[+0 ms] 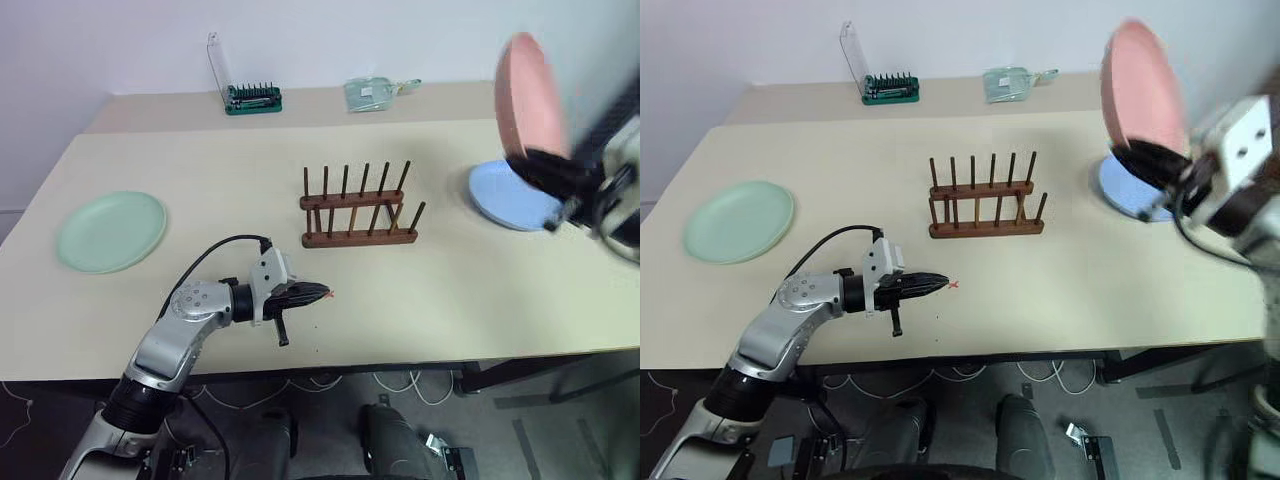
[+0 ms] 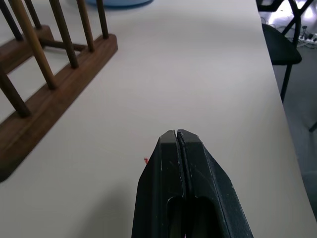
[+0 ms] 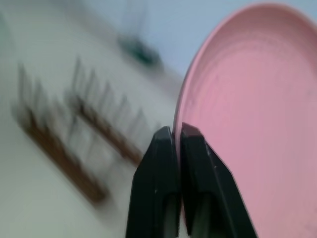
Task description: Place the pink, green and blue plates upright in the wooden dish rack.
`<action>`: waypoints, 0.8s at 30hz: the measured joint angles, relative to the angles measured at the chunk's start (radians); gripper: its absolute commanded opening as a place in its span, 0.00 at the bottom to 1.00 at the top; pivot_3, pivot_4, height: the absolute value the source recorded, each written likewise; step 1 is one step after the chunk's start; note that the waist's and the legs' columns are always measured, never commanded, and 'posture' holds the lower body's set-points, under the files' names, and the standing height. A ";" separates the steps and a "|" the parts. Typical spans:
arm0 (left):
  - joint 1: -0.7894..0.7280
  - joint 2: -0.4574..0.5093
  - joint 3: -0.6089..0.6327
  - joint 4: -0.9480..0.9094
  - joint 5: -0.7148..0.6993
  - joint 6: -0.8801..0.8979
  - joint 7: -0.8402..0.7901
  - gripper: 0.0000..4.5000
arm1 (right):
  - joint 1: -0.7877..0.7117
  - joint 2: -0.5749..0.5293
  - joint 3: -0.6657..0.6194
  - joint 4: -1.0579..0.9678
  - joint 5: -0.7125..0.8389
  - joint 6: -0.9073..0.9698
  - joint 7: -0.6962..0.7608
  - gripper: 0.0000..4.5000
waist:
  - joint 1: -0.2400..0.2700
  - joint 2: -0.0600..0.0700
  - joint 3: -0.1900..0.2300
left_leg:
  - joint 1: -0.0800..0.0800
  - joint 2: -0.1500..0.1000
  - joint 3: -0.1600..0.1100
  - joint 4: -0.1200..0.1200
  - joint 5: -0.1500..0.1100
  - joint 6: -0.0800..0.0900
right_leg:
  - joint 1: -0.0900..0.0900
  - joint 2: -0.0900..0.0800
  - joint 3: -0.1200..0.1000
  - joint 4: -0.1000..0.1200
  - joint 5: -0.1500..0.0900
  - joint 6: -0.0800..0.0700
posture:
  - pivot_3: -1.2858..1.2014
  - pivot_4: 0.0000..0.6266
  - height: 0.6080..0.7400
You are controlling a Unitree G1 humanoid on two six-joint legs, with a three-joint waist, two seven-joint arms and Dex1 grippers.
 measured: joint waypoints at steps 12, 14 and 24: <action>0.051 -0.007 0.011 0.003 -0.012 -0.034 0.008 0.00 | -0.226 0.198 0.110 0.197 0.333 0.251 -0.162 0.01 | 0.004 -0.001 0.000 | -0.004 -0.001 -0.002 -0.001 0.000 0.000 | -0.005 0.000 -0.001 0.000 0.001 0.001 | 0.52 0.24 1.00; 0.056 -0.008 0.011 0.016 -0.010 -0.051 0.009 0.00 | -0.227 0.200 0.123 0.232 0.323 0.251 -0.155 0.01 | 0.003 -0.001 0.000 | -0.004 -0.001 -0.002 -0.001 0.000 0.000 | -0.005 0.000 -0.001 0.001 0.001 0.001 | 0.52 0.24 1.00; 0.079 -0.009 0.011 0.072 0.002 -0.118 0.007 0.00 | -0.247 0.204 0.123 0.376 0.318 0.256 -0.098 0.01 | 0.001 0.000 0.000 | -0.004 -0.001 -0.001 0.000 0.000 0.000 | -0.005 0.000 -0.001 0.001 0.001 0.002 | 0.52 0.24 1.00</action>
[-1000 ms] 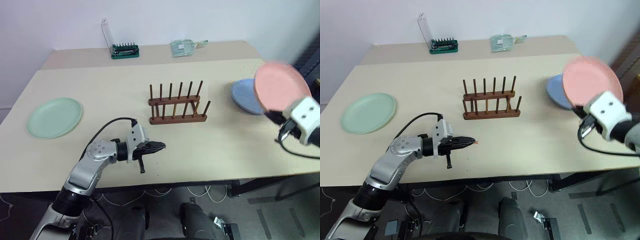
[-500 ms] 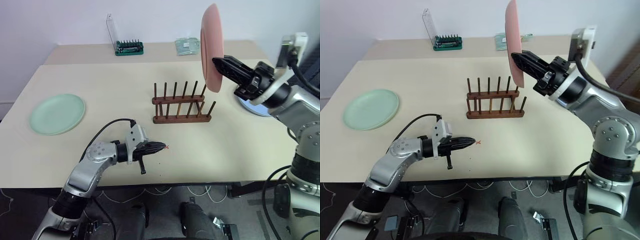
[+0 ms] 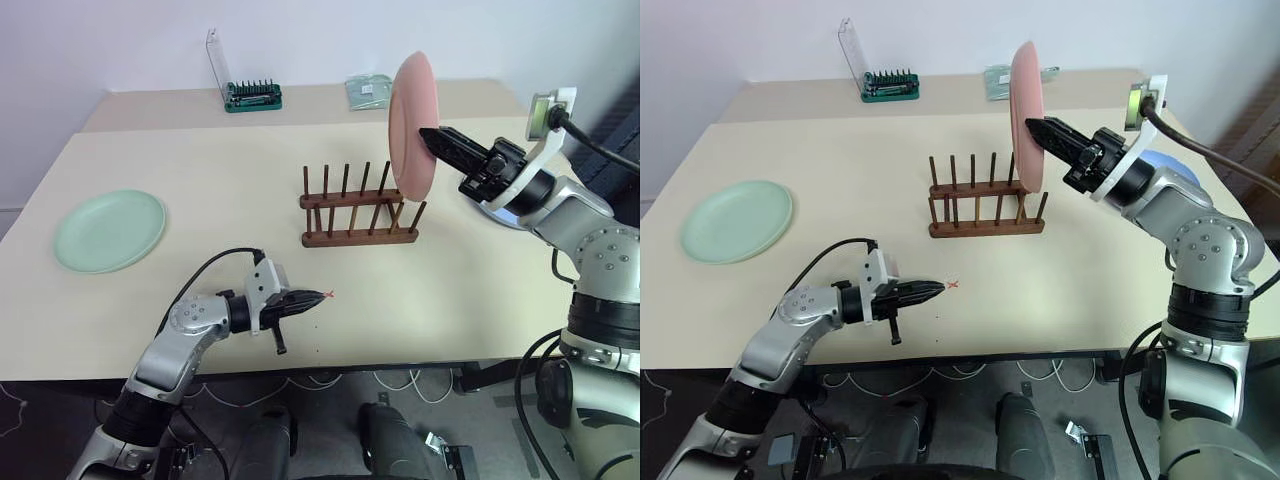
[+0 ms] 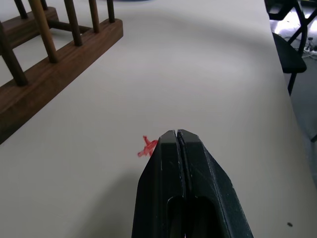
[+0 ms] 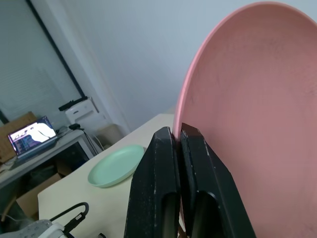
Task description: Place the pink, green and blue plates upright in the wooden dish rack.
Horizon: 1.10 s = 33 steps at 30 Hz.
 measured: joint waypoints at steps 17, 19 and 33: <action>0.013 0.000 0.000 0.032 0.018 -0.053 0.003 0.00 | -0.031 0.020 -0.023 0.209 -0.059 -0.006 0.006 0.42 | -0.001 0.000 0.000 | 0.000 0.000 0.000 0.000 0.000 0.000 | 0.000 0.000 0.000 0.001 0.000 0.000 | 0.52 0.24 1.00; 0.013 0.000 0.000 0.022 0.018 -0.038 0.007 0.00 | -0.031 0.019 -0.019 0.204 -0.095 -0.037 0.006 0.52 | -0.001 0.000 0.000 | 0.000 0.000 0.000 0.000 0.000 0.000 | 0.000 0.000 0.000 0.001 0.000 0.000 | 0.52 0.24 1.00; 0.003 0.015 0.020 -0.038 0.010 0.027 0.019 0.00 | 0.073 -0.169 -0.110 0.164 -0.328 -0.269 0.020 0.70 | -0.007 0.001 0.000 | 0.001 0.001 0.002 0.000 0.000 0.000 | 0.000 0.000 0.001 0.001 0.000 0.000 | 0.52 0.24 1.00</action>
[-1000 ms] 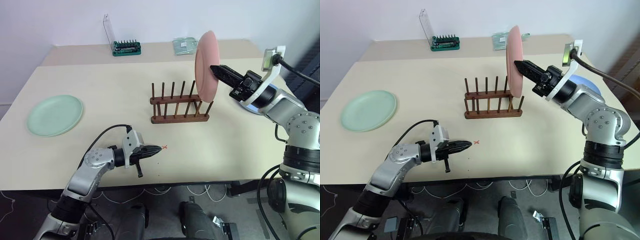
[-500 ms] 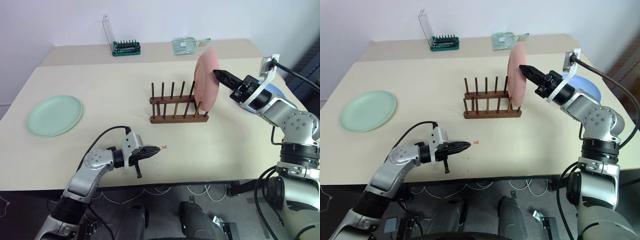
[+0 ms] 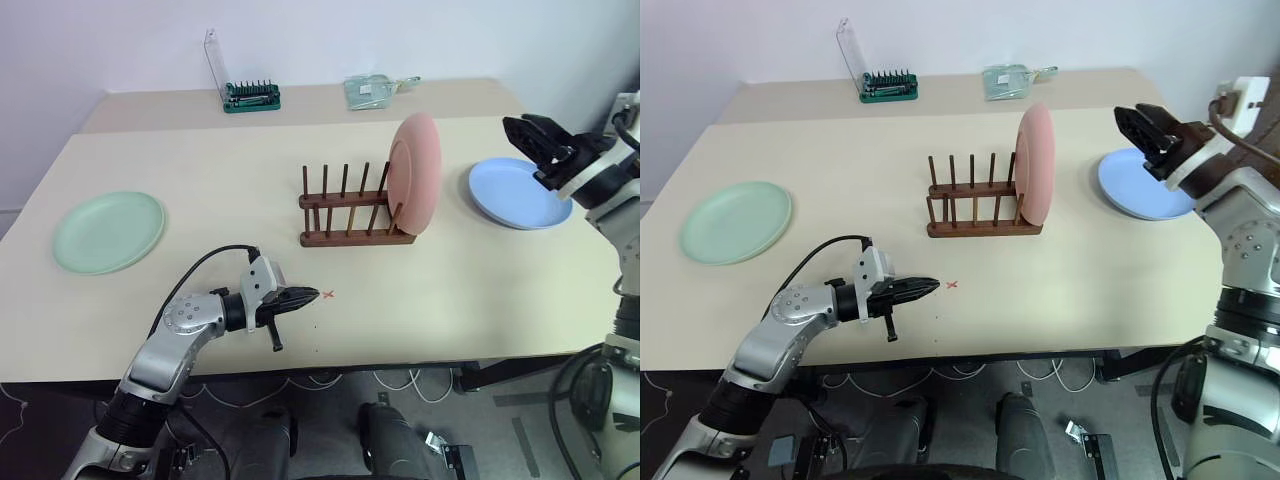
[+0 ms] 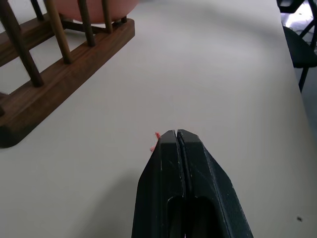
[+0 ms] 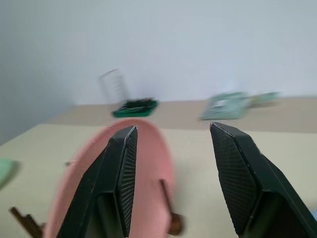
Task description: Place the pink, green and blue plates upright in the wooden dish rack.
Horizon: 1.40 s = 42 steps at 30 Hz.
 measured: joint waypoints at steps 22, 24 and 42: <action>-0.008 0.163 0.700 0.242 -0.120 0.166 0.473 0.85 | 0.392 -0.121 0.338 -0.713 -0.079 -0.010 0.302 1.00 | 0.010 -0.004 0.000 | 0.002 0.001 -0.002 0.001 0.000 0.000 | 0.002 0.001 -0.001 -0.001 0.000 0.000 | 0.52 0.24 1.00; -0.047 0.161 0.743 0.316 -0.115 0.208 0.566 0.85 | 0.348 -0.082 0.386 -0.731 -0.076 -0.001 0.289 1.00 | 0.011 -0.008 0.000 | 0.001 0.001 -0.003 0.001 0.000 0.000 | 0.002 0.001 -0.002 -0.001 0.000 0.000 | 0.52 0.24 1.00; -0.255 0.134 0.866 0.680 -0.126 0.251 0.863 0.85 | 0.360 -0.040 0.451 -0.722 -0.093 0.012 0.244 1.00 | 0.010 -0.010 -0.001 | 0.000 0.000 -0.003 0.001 0.000 -0.001 | 0.001 0.000 -0.002 0.000 0.000 0.000 | 0.52 0.24 1.00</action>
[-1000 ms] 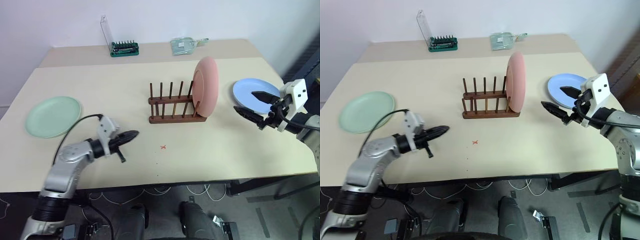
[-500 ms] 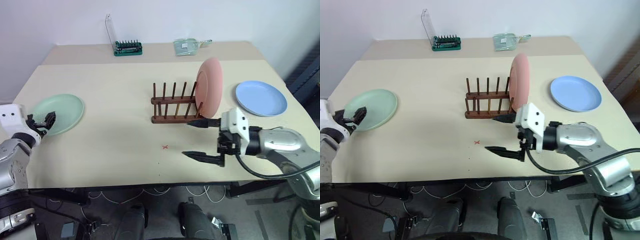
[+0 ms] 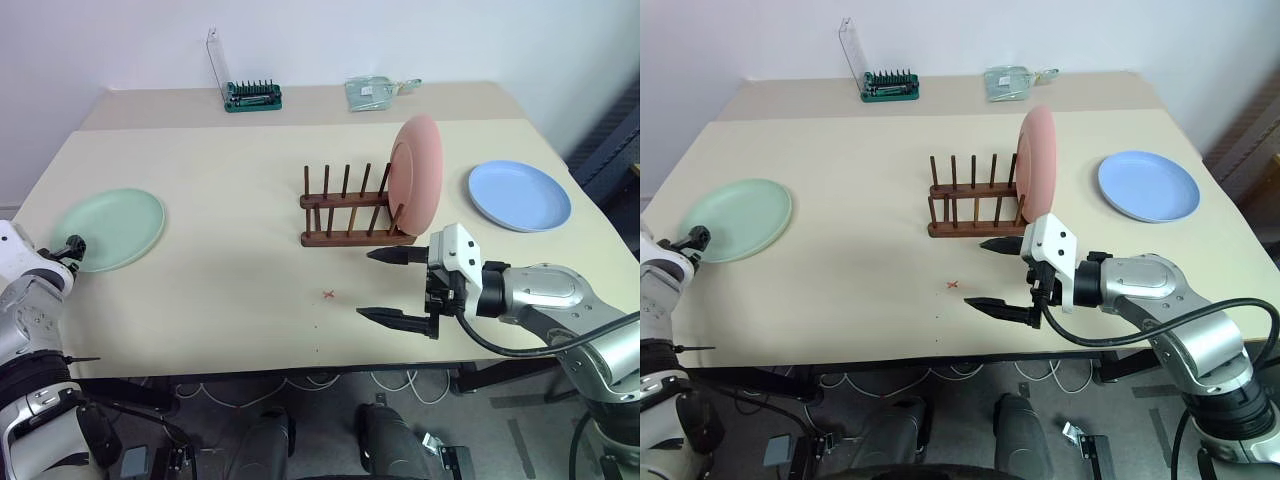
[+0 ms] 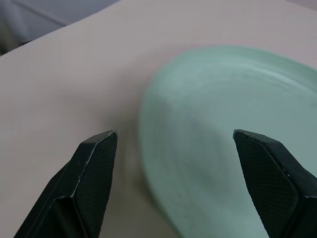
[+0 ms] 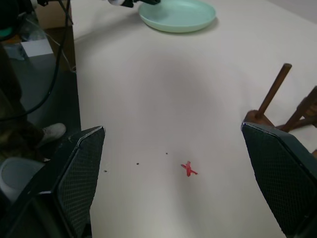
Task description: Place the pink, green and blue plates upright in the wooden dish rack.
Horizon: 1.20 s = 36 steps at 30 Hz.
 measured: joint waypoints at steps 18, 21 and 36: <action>-0.024 0.006 0.002 0.054 -0.022 0.033 0.058 0.02 | -0.001 0.010 0.002 0.001 -0.032 -0.011 -0.012 1.00 | -0.001 -0.001 -0.001 | 0.000 0.000 0.000 0.000 0.000 0.000 | 0.000 0.000 0.000 0.000 0.000 0.000 | 0.52 0.24 1.00; -0.022 -0.019 0.006 0.011 -0.043 0.006 0.027 0.02 | -0.044 0.022 0.004 0.029 -0.065 -0.024 -0.026 1.00 | -0.001 -0.001 -0.001 | 0.000 0.000 0.000 0.000 0.001 -0.001 | 0.000 0.000 0.000 0.000 0.000 -0.001 | 0.52 0.24 1.00; -0.278 -0.276 -0.292 -0.535 -0.036 0.079 0.173 0.02 | -0.412 0.168 0.184 0.224 -0.407 -0.193 -0.136 1.00 | -0.012 -0.005 0.001 | -0.002 0.000 0.001 -0.001 0.003 -0.006 | -0.005 0.000 0.001 0.002 0.003 0.000 | 0.52 0.24 1.00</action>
